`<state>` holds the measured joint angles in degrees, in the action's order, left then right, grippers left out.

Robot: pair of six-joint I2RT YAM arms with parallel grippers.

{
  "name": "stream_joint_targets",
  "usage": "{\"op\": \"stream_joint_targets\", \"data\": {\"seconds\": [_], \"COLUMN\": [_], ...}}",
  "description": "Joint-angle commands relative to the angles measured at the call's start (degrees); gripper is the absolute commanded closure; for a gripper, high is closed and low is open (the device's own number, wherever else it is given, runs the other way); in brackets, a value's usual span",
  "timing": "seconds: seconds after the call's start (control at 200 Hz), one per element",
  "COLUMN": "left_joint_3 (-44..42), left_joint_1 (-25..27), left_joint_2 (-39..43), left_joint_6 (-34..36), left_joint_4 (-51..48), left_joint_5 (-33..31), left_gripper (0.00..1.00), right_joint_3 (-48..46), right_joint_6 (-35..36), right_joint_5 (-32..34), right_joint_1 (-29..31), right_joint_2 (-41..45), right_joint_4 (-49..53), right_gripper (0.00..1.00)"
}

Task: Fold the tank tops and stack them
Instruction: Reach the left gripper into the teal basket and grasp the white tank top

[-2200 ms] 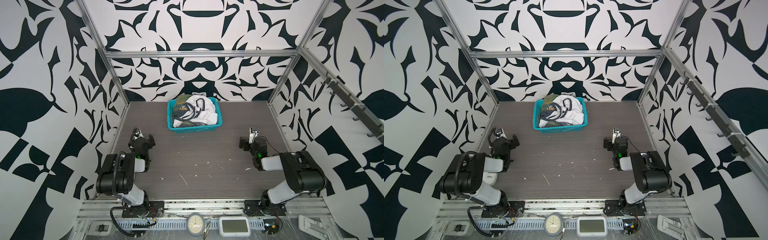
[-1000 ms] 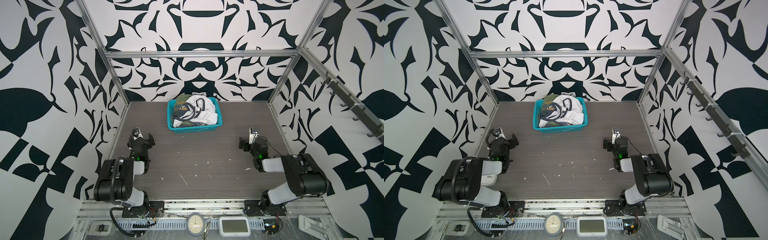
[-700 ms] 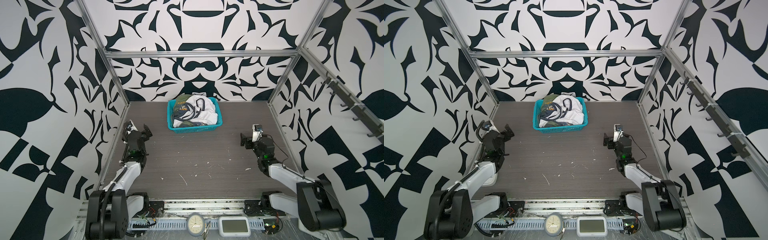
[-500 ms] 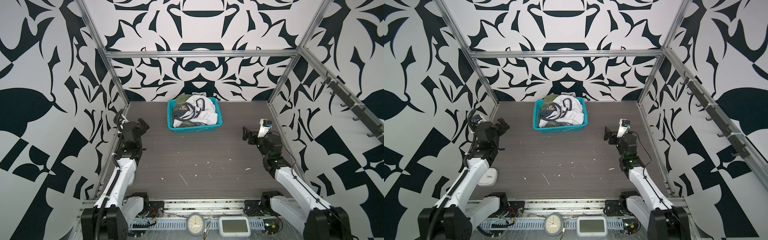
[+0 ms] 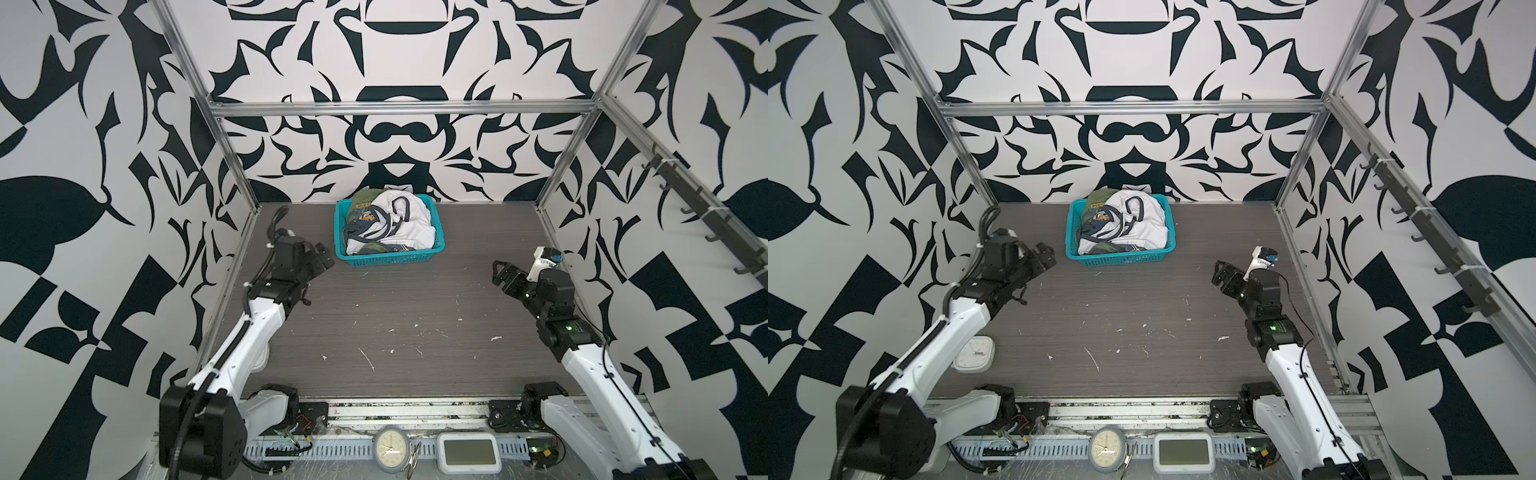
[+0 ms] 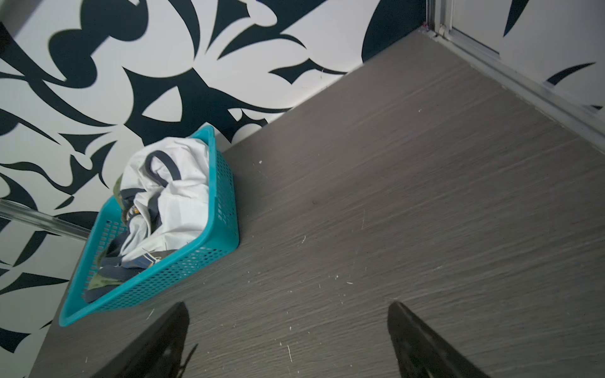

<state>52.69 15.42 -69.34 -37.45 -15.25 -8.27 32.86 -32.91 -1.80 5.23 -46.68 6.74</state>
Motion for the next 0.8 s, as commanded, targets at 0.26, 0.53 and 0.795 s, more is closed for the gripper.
{"op": "stream_joint_targets", "data": {"seconds": [0.26, 0.53, 0.795], "left_joint_3": [31.83, 61.91, 80.78], "left_joint_1": [11.69, 15.39, 17.67], "left_joint_2": [-31.56, -54.43, -68.85], "left_joint_6": [2.23, 5.55, 4.58], "left_joint_4": [-9.01, -19.86, -23.88], "left_joint_5": [1.57, 5.13, 6.42], "left_gripper": [0.01, 0.07, 0.12], "right_joint_3": [7.39, 6.44, 4.58], "right_joint_6": [0.25, 1.95, 0.47], "right_joint_5": [-2.57, -2.72, -1.97], "right_joint_1": [1.76, 2.74, 2.76], "right_joint_2": [-7.16, -5.7, -1.76], "right_joint_4": [5.96, 7.81, 8.54], "right_gripper": [0.04, 0.04, 0.05]}}
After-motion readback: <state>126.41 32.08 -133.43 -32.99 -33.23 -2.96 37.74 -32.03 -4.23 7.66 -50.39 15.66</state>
